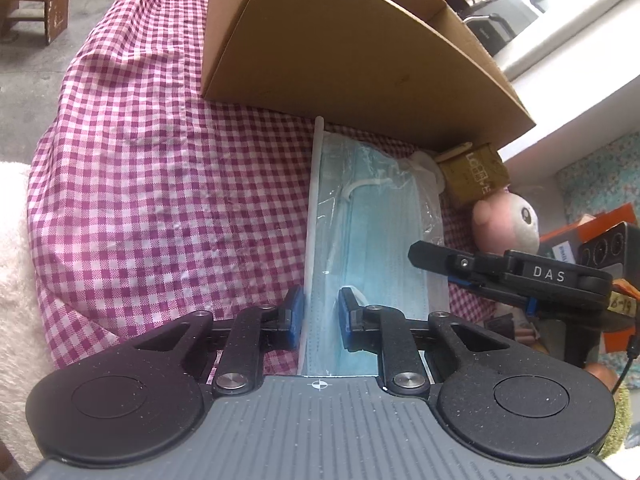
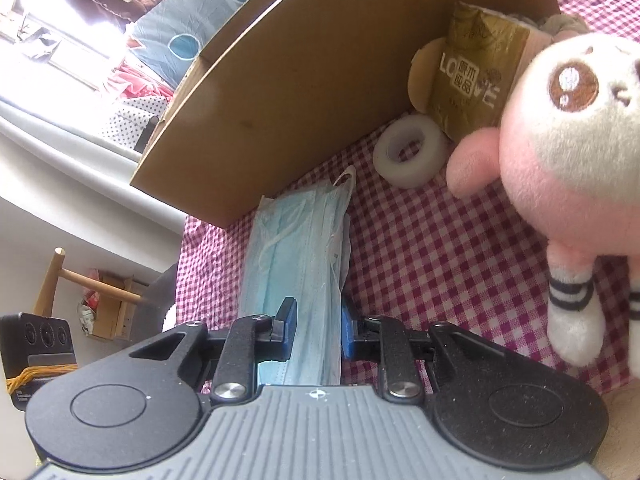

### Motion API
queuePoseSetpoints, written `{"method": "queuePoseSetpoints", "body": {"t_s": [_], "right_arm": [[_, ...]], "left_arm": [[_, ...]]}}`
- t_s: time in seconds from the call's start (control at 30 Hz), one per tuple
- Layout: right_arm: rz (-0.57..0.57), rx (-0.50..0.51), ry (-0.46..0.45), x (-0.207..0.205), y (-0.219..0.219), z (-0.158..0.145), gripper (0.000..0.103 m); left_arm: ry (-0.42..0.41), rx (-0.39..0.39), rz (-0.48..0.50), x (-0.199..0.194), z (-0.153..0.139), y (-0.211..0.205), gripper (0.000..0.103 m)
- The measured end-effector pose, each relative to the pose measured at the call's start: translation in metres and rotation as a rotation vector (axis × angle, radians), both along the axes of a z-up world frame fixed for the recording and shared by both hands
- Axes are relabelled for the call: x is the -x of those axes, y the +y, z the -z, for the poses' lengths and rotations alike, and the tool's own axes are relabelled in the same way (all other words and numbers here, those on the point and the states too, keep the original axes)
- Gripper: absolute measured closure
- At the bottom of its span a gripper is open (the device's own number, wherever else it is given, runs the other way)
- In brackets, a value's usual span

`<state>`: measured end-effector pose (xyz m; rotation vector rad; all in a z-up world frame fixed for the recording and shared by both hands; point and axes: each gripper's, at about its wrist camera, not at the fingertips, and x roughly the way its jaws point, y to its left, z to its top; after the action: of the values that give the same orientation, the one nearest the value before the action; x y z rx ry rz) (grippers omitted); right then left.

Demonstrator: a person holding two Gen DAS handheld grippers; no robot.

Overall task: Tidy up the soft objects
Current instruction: 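Lift the mask bag with both grippers and carry it over the box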

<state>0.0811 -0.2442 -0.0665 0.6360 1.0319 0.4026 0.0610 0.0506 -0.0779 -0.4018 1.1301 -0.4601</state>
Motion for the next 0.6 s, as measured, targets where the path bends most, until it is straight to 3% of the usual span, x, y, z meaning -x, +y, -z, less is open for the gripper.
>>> {"method": "queuePoseSetpoints", "body": {"t_s": [0.17, 0.4, 0.6], "right_arm": [[-0.025, 0.021, -0.059, 0.006, 0.007, -0.008, 0.089], [-0.078, 0.042, -0.166, 0.026, 0.009, -0.042, 0.092], [-0.113, 0.051, -0.282, 0.036, 0.007, -0.082, 0.092]], "left_arm": [[-0.034, -0.05, 0.006, 0.001, -0.004, -0.008, 0.093], [-0.076, 0.011, -0.021, 0.01, -0.021, -0.002, 0.097], [-0.162, 0.033, -0.049, 0.025, -0.054, 0.002, 0.098]]}}
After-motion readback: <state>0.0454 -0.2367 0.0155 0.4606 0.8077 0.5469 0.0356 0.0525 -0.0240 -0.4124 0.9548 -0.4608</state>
